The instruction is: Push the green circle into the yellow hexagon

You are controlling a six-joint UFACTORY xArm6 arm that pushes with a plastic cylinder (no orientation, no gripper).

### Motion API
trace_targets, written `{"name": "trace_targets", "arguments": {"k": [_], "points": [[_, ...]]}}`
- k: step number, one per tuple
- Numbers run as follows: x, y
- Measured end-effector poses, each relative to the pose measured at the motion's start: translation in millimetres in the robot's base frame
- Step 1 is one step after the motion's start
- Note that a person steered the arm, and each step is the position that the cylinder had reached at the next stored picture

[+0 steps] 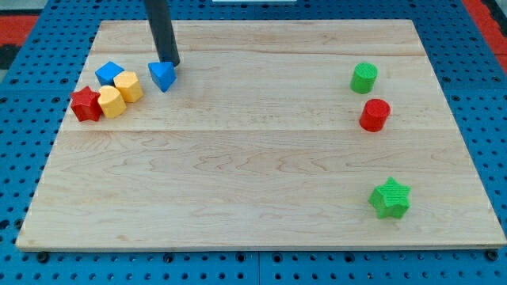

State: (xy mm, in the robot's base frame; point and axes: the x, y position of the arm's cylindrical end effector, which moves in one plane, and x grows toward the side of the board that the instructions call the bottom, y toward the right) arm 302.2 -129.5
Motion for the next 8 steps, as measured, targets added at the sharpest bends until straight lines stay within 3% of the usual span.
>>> {"name": "trace_targets", "arguments": {"k": [1,3,7,8], "points": [[17,19],[19,-30],[69,394],[42,403]]}}
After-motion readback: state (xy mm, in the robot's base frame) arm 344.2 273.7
